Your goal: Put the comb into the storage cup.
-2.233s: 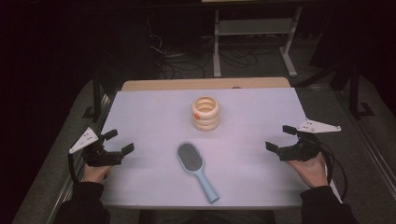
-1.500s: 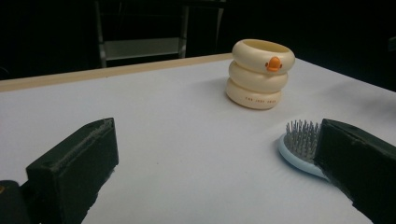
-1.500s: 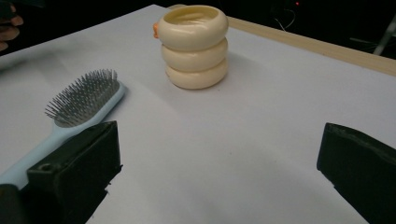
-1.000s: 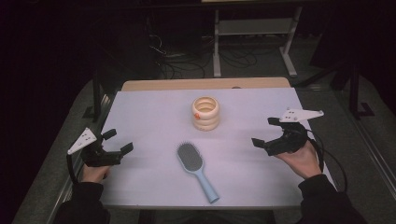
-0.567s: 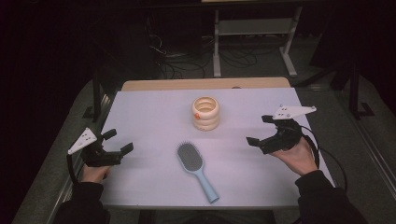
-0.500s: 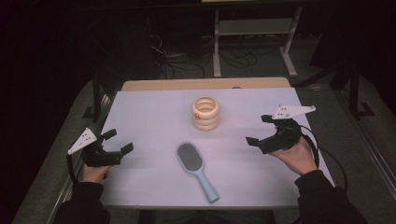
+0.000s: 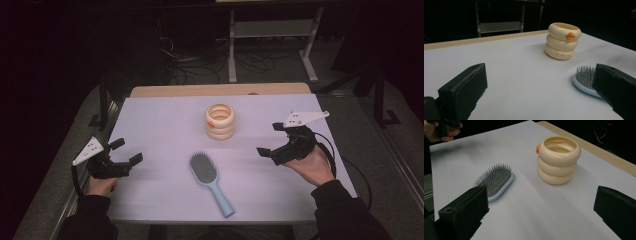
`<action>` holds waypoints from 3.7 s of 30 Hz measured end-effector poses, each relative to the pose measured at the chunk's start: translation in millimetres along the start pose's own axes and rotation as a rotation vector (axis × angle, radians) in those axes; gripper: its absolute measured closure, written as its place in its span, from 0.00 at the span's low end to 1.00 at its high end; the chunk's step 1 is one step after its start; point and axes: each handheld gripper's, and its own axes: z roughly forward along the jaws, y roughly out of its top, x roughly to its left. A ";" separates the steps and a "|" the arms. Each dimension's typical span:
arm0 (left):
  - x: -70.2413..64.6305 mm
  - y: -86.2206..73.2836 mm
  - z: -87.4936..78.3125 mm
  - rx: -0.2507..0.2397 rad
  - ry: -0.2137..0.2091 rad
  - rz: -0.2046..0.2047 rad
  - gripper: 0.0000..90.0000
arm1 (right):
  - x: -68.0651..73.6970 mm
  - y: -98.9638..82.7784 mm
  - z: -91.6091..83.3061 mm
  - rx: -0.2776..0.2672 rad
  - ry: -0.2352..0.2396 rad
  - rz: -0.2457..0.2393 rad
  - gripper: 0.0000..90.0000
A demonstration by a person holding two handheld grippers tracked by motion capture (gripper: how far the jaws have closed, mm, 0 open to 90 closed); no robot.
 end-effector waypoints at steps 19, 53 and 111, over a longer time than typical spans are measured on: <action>-0.1 0.1 -0.1 0.002 -0.002 0.005 0.00 | 13.7 25.4 19.0 0.044 0.062 -0.053 0.00; -0.7 0.2 0.9 0.001 -0.010 0.013 0.00 | 50.6 38.8 74.9 0.143 0.197 -0.136 0.00; -1.5 0.0 1.9 0.004 -0.020 0.023 0.00 | 91.3 11.5 129.7 0.217 0.397 -0.163 0.23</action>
